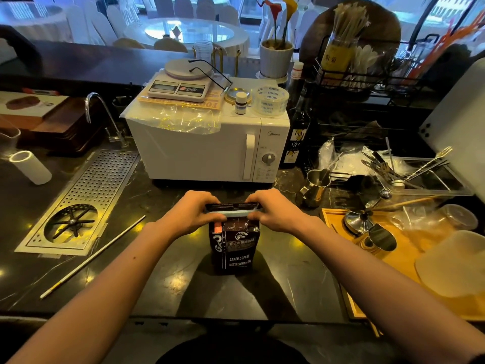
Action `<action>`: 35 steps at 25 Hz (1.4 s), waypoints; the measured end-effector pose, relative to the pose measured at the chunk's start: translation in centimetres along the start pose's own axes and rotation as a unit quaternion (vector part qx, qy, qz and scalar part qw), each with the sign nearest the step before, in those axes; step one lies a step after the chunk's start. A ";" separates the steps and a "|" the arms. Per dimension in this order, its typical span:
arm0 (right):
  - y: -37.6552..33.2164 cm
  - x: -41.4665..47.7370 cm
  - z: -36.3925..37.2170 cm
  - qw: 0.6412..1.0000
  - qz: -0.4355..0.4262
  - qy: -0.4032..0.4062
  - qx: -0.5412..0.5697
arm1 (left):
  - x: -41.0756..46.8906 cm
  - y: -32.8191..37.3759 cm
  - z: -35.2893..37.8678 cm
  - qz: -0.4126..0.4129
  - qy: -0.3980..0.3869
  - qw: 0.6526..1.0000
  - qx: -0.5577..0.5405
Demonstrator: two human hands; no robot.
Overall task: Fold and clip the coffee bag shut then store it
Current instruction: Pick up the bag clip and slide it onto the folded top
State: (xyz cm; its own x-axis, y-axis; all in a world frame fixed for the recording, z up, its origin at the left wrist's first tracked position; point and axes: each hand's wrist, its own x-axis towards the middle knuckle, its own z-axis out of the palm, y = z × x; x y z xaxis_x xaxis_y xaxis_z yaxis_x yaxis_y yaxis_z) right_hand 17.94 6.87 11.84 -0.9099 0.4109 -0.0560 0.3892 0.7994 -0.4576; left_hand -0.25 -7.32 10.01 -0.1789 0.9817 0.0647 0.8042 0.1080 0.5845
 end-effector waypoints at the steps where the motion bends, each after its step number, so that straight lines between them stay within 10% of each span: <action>1: 0.1 0.0 0.1 1.000 0.004 0.007 -0.001 | -0.1 -0.2 0.0 0.005 0.010 1.000 -0.006; 11: 2.4 -0.1 2.1 0.984 0.075 0.115 0.113 | -0.5 -2.2 1.9 -0.091 0.133 0.978 -0.129; 21: 2.5 -0.5 5.6 0.833 0.179 0.176 0.493 | -1.2 -1.7 6.2 -0.246 0.248 0.783 -0.514; 35: 1.9 -0.3 6.5 0.813 0.173 0.216 0.512 | -1.9 -1.9 6.2 -0.220 0.239 0.795 -0.512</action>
State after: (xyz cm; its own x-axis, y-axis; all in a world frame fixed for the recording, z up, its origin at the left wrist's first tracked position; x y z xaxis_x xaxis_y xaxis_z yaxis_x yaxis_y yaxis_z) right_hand 18.05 5.43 5.22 -0.5495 0.8264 -0.1227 0.0868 -0.0896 -0.9922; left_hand 2.11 -8.43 3.77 -0.7067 0.6865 -0.1709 -0.2351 0.0000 0.9720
